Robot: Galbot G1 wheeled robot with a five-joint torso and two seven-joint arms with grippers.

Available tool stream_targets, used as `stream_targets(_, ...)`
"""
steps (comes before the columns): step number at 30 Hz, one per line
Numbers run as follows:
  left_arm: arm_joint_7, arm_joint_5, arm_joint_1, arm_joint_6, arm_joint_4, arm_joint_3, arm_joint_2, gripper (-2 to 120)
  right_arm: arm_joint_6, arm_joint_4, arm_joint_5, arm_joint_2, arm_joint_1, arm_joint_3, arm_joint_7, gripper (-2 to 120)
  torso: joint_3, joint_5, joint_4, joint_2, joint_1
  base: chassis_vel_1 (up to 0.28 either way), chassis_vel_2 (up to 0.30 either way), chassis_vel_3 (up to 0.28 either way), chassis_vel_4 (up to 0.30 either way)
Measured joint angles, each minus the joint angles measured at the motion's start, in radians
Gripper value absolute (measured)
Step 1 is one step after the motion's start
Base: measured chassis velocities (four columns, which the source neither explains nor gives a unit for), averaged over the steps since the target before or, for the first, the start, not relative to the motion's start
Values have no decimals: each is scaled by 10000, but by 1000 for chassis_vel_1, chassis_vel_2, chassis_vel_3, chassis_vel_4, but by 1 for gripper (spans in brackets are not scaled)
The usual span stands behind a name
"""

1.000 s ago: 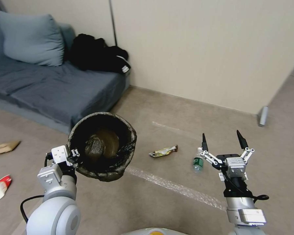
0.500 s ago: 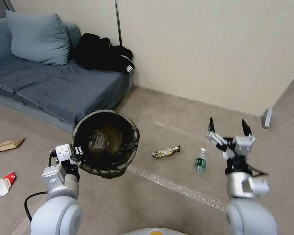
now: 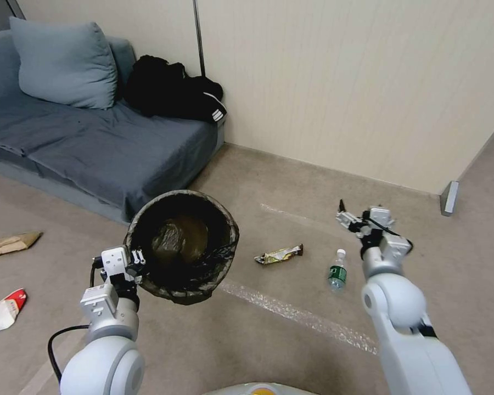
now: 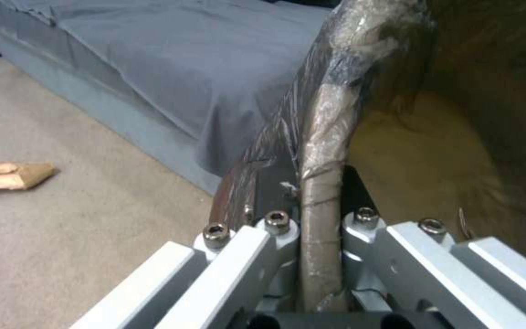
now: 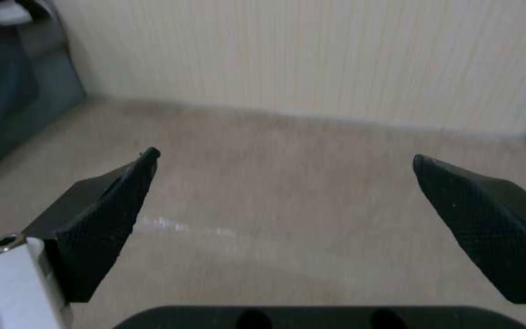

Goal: Pick up the trash bin, then pick up the garbage from the floor and place it into the trash bin.

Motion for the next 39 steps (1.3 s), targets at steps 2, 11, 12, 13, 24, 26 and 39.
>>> stream_targets(2, -26, 1, -15, -2, 0, 38, -40, 0, -506, -636, 304, 1, 371, -327, 175, 100, 0, 3, 0, 0, 0, 0, 0, 0, 0)
stream_targets(11, -77, -19, -76, -2, 8, 98, -43, 0, -1937, -2528, 784, 12, 1287, -1272, 790, 100, 0, 3, -1, 0, 0, 0, 0, 0, 0)
stream_targets(12, -83, -19, -87, -3, 22, 104, -49, 0, -2073, -2848, 865, 12, 1426, -1378, 857, 100, 0, 5, 0, 0, 0, 0, 0, 0, 0)
stream_targets(13, -88, -19, -86, -2, 29, 126, -60, 0, -2183, -3201, 915, 15, 1571, -1483, 894, 100, 0, 3, 0, 0, 0, 0, 0, 0, 0)
stream_targets(24, -352, -51, -126, -2, 90, 152, -105, 0, -2125, -4974, 111, 175, 1807, -1489, 531, 100, 0, 2, -1, 0, 0, 0, 0, 0, 0)
stream_targets(26, -357, -62, -143, -2, 102, 140, -99, 0, -2007, -5187, -124, 190, 1754, -1389, 403, 100, 0, 3, -1, 0, 0, 0, 0, 0, 0)
stream_targets(39, -359, -41, -193, -36, 207, 275, -109, 0, -1549, -5611, -493, 168, 1528, -931, 89, 100, 0, 2, -1, 0, 0, 0, 0, 0, 0)
